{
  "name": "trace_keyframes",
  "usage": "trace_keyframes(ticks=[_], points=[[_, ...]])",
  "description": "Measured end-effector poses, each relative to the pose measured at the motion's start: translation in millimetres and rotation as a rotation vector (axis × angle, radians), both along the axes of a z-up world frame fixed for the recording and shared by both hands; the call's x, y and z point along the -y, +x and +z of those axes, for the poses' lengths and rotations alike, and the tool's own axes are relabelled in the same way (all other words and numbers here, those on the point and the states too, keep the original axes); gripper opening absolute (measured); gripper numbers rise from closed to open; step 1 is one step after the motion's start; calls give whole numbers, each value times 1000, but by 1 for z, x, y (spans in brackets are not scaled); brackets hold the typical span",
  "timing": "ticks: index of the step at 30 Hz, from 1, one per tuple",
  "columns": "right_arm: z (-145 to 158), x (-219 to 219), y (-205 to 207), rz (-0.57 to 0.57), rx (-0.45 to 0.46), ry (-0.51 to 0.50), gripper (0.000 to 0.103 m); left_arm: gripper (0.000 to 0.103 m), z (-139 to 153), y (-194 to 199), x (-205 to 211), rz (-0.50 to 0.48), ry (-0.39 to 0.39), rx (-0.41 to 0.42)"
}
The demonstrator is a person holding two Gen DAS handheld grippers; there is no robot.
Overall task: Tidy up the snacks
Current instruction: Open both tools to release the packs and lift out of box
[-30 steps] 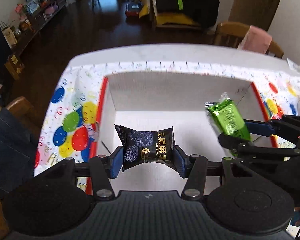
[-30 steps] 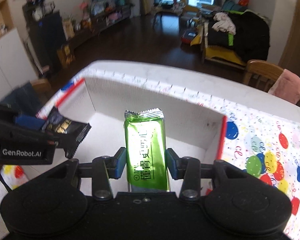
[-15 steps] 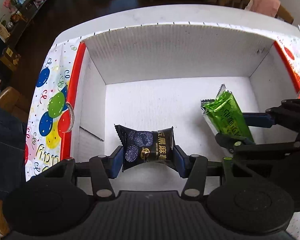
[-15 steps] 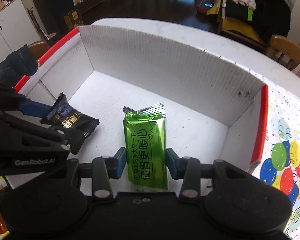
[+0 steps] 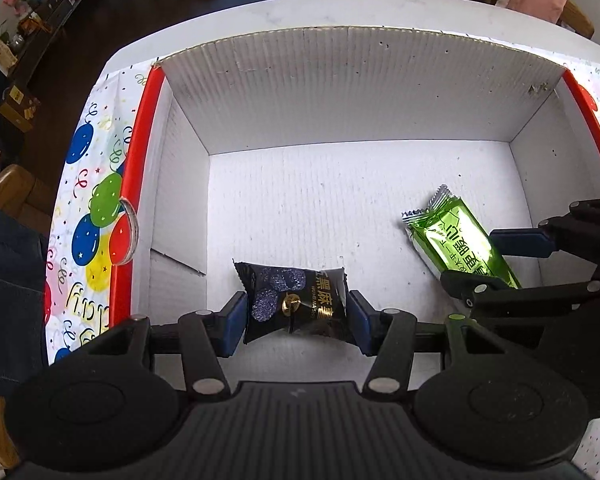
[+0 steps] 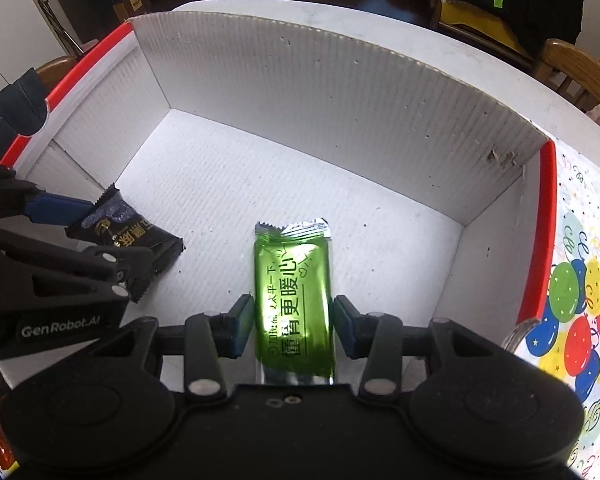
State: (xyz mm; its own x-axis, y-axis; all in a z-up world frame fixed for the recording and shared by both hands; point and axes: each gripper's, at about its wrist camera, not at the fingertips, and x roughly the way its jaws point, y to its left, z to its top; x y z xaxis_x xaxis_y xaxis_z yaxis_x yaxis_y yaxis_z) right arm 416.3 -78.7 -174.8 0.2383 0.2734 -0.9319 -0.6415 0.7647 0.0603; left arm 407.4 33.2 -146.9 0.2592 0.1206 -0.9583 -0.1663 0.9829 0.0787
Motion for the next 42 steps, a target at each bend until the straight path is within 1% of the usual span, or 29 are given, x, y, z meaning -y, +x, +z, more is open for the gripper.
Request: trace_keyframes(ticks=[2, 5, 10, 12, 15, 19, 21, 28, 30, 34, 38, 42], points=[[1, 0, -3, 1, 4, 2, 43, 55, 0, 0, 0, 4, 1, 1], [5, 3, -4, 1, 20, 18, 47, 55, 2, -2, 2, 15, 1, 5], [16, 10, -7, 15, 52, 53, 51, 56, 11, -9, 3, 36, 2, 33], [22, 14, -8, 16, 60, 73, 53, 60, 16, -12, 3, 46, 11, 50], [34, 20, -8, 16, 63, 102, 55, 63, 25, -18, 1, 58, 5, 71], [50, 25, -13, 17, 80, 128, 58, 63, 37, -28, 1, 75, -4, 107], [55, 29, -16, 15, 93, 136, 62, 63, 43, -33, 2, 80, -12, 126], [81, 43, -25, 2, 126, 192, 64, 64, 71, -55, 7, 87, -20, 205], [90, 47, -30, -2, 141, 208, 73, 67, 80, -62, 9, 87, -25, 233], [106, 56, -42, -7, 166, 238, 75, 68, 97, -75, 10, 90, -41, 276], [119, 64, -57, -28, 189, 273, 85, 68, 110, -93, 9, 92, -60, 321], [129, 70, -76, -44, 219, 296, 88, 68, 121, -113, 11, 79, -41, 382]])
